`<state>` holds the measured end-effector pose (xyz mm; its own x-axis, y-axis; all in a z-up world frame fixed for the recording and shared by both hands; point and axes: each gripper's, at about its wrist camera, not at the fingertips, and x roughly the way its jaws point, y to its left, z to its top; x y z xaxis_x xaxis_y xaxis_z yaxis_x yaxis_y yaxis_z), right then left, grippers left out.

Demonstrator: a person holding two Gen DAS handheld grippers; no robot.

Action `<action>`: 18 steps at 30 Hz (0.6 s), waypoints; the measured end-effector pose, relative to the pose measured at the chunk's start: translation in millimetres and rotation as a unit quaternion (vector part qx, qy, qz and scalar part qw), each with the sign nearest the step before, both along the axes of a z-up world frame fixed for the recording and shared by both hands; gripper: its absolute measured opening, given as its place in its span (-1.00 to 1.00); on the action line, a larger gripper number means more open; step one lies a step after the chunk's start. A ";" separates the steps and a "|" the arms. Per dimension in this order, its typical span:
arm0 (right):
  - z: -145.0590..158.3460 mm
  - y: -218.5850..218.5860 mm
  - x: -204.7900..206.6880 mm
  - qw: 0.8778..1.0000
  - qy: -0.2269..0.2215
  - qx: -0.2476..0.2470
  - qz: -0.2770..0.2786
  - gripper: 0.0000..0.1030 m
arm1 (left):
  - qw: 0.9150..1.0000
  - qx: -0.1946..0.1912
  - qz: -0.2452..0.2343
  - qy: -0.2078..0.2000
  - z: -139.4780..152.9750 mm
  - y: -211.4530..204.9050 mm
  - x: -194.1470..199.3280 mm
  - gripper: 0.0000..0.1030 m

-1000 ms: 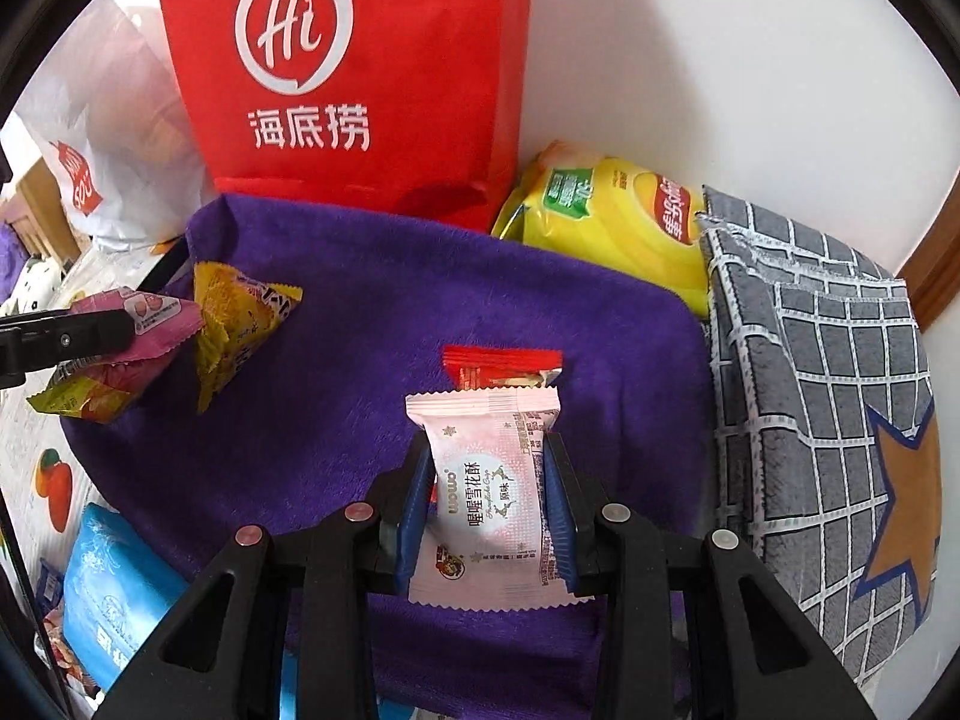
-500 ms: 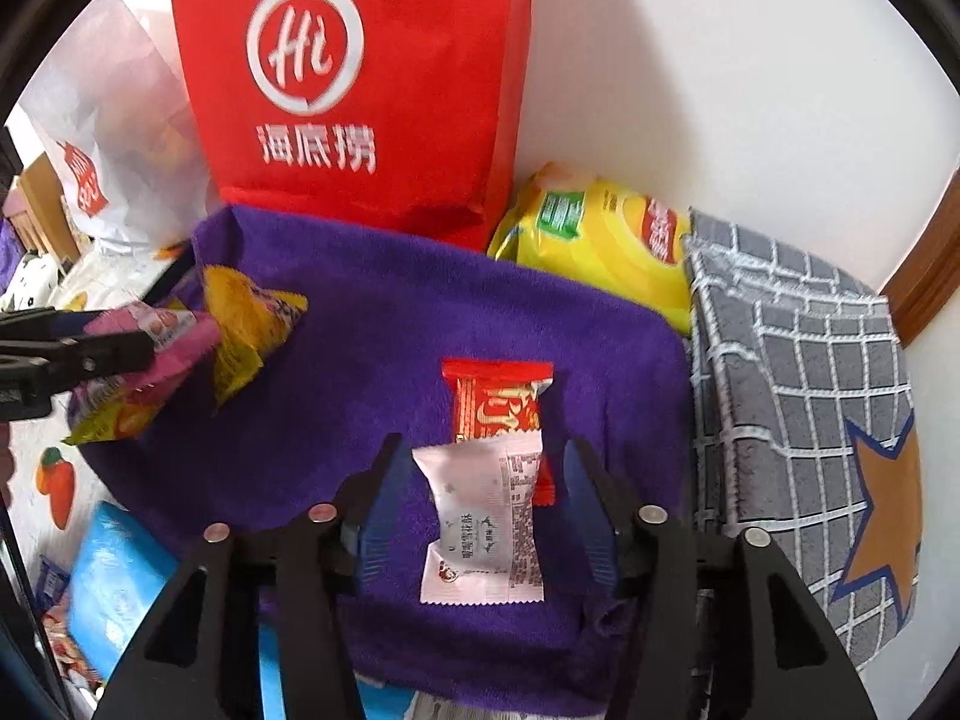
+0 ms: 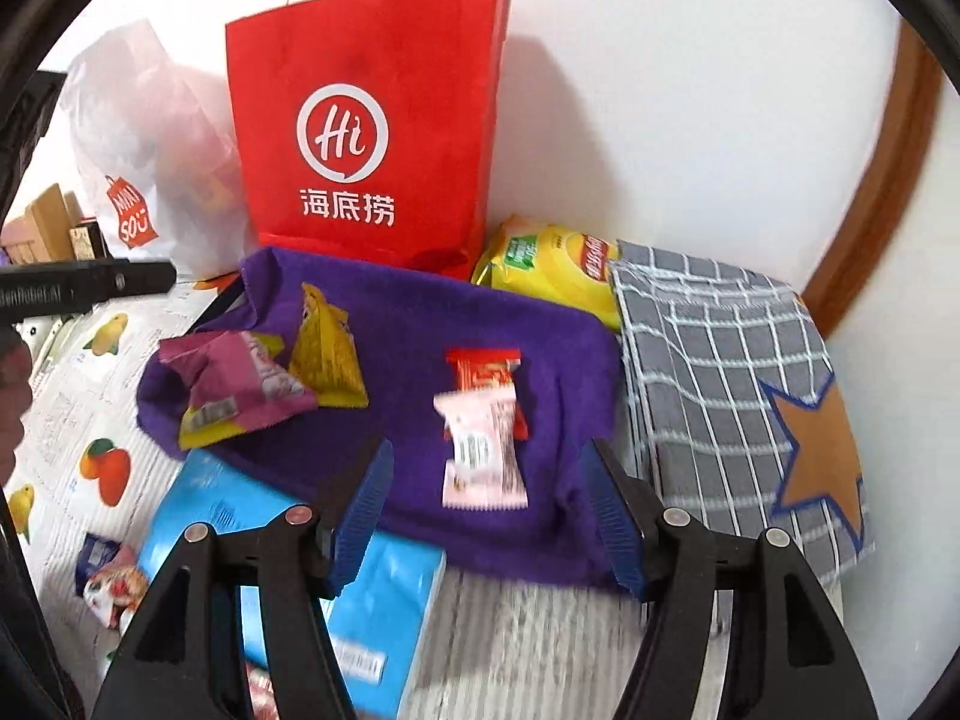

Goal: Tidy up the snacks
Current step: 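Open both tools, dropping the pink candy and pink bag on the towel, then move the right tool to the pink peach candy while the left tool approaches the blue packet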

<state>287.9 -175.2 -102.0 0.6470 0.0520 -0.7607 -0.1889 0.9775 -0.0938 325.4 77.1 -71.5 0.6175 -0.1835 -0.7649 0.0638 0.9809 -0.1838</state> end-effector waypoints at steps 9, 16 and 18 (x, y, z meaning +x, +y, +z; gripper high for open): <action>-19.9 -6.8 -58.7 0.999 0.038 0.038 -0.001 0.17 | 1.000 -0.002 0.016 0.005 -1.2 8.5 -55.8 0.52; -45.9 2.8 -102.3 0.996 0.064 0.034 0.043 0.17 | 0.999 -0.010 0.033 0.021 -16.3 21.4 -95.8 0.52; -50.6 4.8 -110.3 0.995 0.071 0.043 0.058 0.19 | 0.999 -0.013 0.038 0.036 -22.9 25.7 -104.5 0.52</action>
